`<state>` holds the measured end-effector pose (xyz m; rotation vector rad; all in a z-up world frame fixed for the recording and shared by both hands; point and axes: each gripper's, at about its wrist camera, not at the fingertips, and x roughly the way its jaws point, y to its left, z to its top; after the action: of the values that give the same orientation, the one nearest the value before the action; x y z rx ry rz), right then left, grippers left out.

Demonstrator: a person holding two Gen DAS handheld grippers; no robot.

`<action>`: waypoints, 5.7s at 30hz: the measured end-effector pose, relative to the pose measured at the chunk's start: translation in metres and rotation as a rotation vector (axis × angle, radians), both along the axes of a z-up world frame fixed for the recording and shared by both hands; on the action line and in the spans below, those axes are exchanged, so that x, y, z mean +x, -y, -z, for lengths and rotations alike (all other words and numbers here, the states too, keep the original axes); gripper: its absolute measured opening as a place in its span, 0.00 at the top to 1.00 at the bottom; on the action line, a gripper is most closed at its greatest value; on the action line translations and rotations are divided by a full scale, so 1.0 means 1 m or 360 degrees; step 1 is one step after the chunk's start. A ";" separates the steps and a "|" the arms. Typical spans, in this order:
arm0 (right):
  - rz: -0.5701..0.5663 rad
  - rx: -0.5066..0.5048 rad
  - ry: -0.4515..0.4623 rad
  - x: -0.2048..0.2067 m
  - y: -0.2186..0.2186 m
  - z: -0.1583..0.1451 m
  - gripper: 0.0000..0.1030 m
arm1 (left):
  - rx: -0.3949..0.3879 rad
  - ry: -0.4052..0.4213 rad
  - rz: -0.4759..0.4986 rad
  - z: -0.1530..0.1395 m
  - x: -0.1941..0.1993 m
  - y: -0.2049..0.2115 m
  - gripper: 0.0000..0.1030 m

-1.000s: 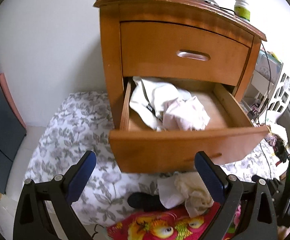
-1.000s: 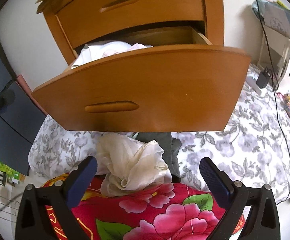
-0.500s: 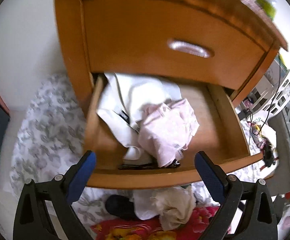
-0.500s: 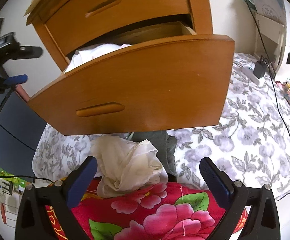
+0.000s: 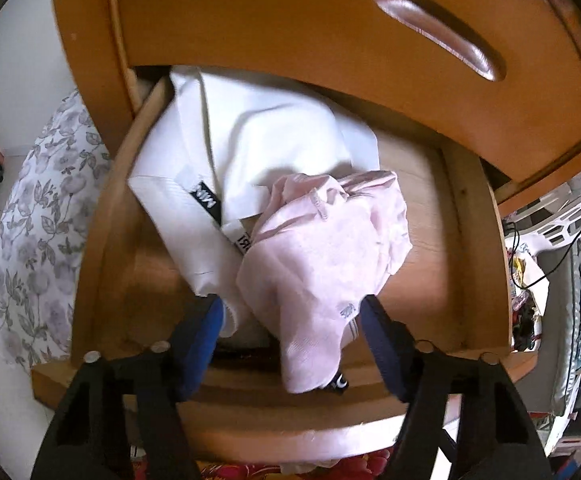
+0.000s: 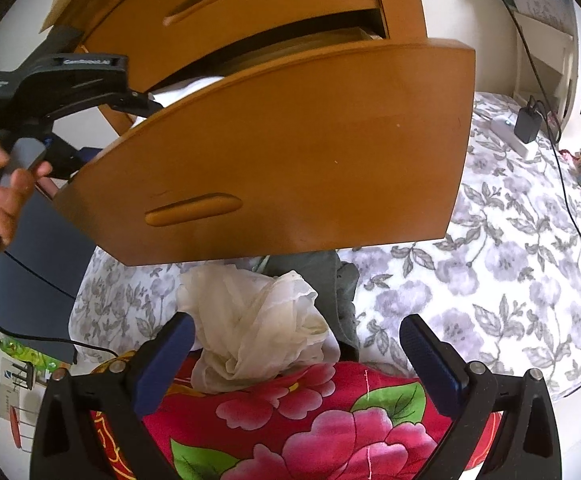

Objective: Take underwear out of drawer
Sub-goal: 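Grasp the pink sock in the drawer with the left gripper and lift it, then carry the pink sock out of the drawer over the bedspread, then lower the pink sock onto the garment pile and open the left gripper, then reach the right gripper into the drawer toward the pink garment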

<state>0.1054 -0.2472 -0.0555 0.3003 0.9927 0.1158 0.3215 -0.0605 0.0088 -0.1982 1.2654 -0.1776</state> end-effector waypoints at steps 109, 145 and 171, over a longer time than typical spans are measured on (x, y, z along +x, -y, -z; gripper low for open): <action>0.0062 -0.0216 0.0131 -0.046 -0.006 -0.050 0.00 | -0.0480 0.0323 0.0297 0.034 -0.160 0.002 0.86; -0.0005 -0.0239 0.0086 -0.042 -0.019 -0.041 0.00 | 0.0047 0.0272 0.0221 0.061 -0.169 -0.007 0.65; -0.0027 -0.0279 0.0096 -0.044 -0.028 -0.042 0.00 | 0.0325 0.0850 -0.0113 -0.008 -0.221 -0.059 0.05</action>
<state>0.0613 -0.2196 -0.0132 0.1274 0.9391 0.0521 0.1008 -0.0017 0.0167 -0.0143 0.7367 -0.0332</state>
